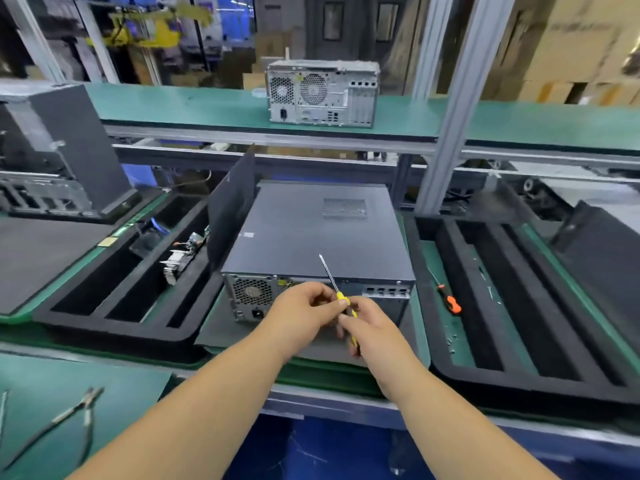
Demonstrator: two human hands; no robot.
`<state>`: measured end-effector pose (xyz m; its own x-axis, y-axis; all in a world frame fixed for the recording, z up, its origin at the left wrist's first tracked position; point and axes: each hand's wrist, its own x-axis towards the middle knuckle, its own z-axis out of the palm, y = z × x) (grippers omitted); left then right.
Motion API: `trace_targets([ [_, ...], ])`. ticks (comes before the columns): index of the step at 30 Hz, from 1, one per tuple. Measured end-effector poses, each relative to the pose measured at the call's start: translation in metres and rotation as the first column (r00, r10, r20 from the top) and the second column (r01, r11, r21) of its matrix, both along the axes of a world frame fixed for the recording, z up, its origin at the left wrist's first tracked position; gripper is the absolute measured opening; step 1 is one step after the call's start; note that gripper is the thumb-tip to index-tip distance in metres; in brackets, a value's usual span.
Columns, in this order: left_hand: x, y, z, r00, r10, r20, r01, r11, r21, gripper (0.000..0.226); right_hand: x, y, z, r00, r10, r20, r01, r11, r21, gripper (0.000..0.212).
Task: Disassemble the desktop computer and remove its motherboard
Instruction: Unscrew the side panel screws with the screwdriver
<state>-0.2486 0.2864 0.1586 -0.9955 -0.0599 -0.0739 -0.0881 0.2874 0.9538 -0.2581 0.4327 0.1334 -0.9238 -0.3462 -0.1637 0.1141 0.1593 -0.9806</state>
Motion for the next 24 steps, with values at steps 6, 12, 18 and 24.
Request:
trace_targets([
  [6,-0.028,0.028,-0.005,0.996,-0.084,-0.033,0.079,0.986,-0.147,0.007,-0.01,0.033,-0.003,0.99,-0.14,-0.009,0.14,0.99,-0.019,0.019],
  [12,-0.056,0.04,-0.006,0.979,-0.154,-0.135,0.067,0.865,-0.496,0.005,-0.013,0.05,-0.005,0.953,-0.301,0.013,0.301,0.952,-0.059,0.014],
  [18,-0.096,0.044,-0.015,0.879,-0.419,-0.227,0.142,0.684,-0.715,0.03,-0.005,0.062,-0.01,0.881,-0.453,0.134,0.461,0.886,-0.038,0.013],
  [24,-0.142,0.055,-0.025,0.726,-0.661,-0.189,0.252,0.512,-0.821,0.061,-0.003,0.063,-0.016,0.837,-0.517,0.178,0.529,0.848,-0.028,0.015],
])
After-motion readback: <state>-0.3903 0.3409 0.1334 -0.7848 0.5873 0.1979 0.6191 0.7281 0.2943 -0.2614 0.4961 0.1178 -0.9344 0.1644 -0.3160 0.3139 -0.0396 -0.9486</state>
